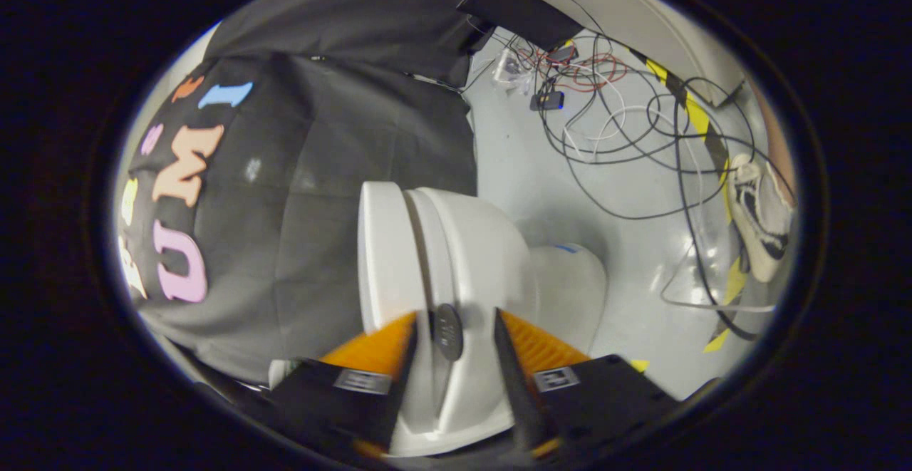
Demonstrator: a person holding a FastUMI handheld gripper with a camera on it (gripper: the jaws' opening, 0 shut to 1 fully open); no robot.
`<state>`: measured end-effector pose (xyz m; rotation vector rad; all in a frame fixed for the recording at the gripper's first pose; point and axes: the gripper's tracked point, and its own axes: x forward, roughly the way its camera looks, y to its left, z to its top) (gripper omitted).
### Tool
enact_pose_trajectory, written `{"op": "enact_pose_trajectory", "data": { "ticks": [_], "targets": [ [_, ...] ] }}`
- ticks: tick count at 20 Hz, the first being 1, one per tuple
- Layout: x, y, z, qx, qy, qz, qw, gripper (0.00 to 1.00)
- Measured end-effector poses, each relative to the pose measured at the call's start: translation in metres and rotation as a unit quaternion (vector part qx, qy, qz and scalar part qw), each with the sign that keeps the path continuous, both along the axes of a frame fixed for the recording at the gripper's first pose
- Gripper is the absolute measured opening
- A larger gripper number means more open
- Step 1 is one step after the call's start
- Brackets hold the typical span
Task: Open the toilet lid.
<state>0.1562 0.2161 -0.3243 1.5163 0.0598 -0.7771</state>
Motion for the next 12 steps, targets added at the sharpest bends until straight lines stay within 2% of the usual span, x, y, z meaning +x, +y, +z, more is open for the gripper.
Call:
{"op": "enact_pose_trajectory", "data": {
  "ticks": [2, 3, 5, 8, 12],
  "targets": [
    [-0.005, 0.008, -0.005, 0.000, 0.023, 0.008, 1.000, 0.41],
    [-0.001, 0.006, 0.000, -0.005, 0.011, 0.005, 1.000, 0.41],
    [0.002, 0.006, 0.003, -0.011, 0.016, 0.012, 1.000, 0.10],
    [-0.001, 0.004, 0.007, -0.020, 0.018, 0.013, 1.000, 0.12],
    [0.003, 0.005, 0.011, -0.022, 0.021, 0.017, 0.999, 0.09]
  ]
}}
